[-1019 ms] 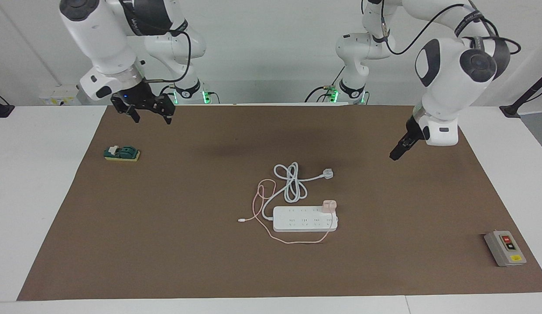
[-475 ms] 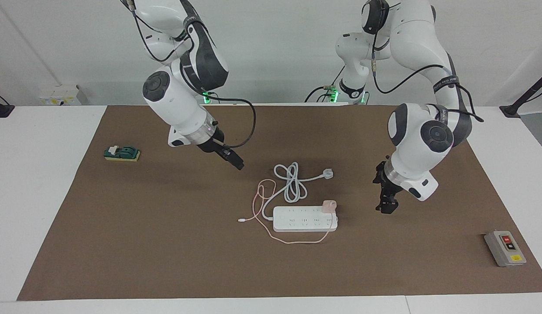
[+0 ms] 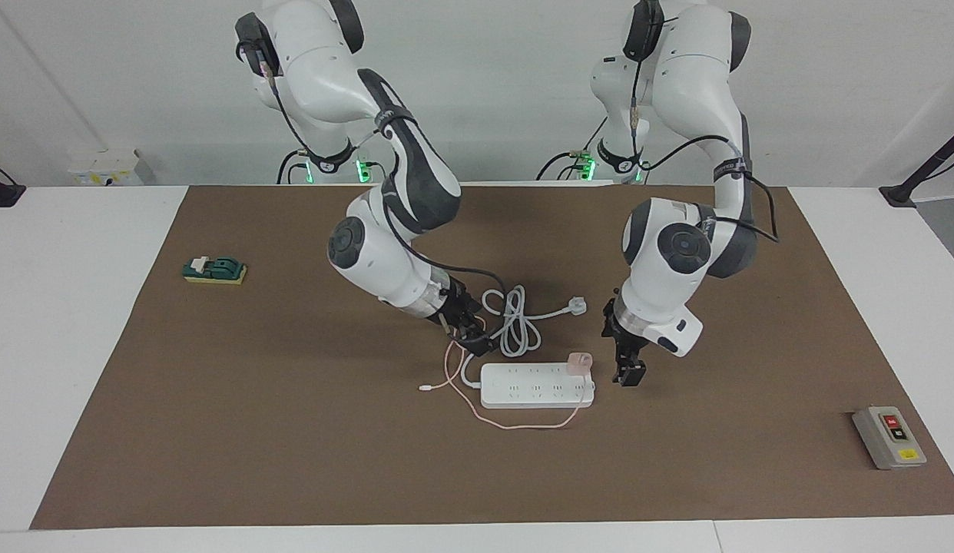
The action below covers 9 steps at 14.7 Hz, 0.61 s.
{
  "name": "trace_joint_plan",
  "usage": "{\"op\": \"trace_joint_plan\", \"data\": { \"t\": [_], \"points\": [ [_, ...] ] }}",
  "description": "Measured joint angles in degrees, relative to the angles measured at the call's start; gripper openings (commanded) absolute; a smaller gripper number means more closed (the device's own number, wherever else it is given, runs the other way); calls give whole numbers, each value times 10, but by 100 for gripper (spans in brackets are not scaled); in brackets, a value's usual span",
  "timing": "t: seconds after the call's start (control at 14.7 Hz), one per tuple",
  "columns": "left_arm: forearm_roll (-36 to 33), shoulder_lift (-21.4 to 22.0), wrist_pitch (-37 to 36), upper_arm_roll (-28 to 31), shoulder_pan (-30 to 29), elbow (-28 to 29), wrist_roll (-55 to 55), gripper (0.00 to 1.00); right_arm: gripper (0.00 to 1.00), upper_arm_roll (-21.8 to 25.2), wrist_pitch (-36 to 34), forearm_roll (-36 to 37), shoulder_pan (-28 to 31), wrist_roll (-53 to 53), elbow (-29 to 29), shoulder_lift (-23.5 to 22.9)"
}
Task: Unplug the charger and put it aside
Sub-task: 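Grasp the pink plug with the left gripper while the right gripper holds the strip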
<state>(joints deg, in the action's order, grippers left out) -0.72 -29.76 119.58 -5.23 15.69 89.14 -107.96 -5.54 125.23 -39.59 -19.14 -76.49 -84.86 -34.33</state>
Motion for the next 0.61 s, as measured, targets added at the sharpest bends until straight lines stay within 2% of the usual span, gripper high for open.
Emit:
{"op": "trace_joint_plan", "data": {
  "t": [0.2,0.61],
  "points": [
    [0,0,19,-1,7,14,-5,100,100,0,2,-30,-2,-9,43,-53],
    [0,0,73,-1,25,38,-20,100,100,0,2,-32,-10,-41,152,-150]
  ]
}}
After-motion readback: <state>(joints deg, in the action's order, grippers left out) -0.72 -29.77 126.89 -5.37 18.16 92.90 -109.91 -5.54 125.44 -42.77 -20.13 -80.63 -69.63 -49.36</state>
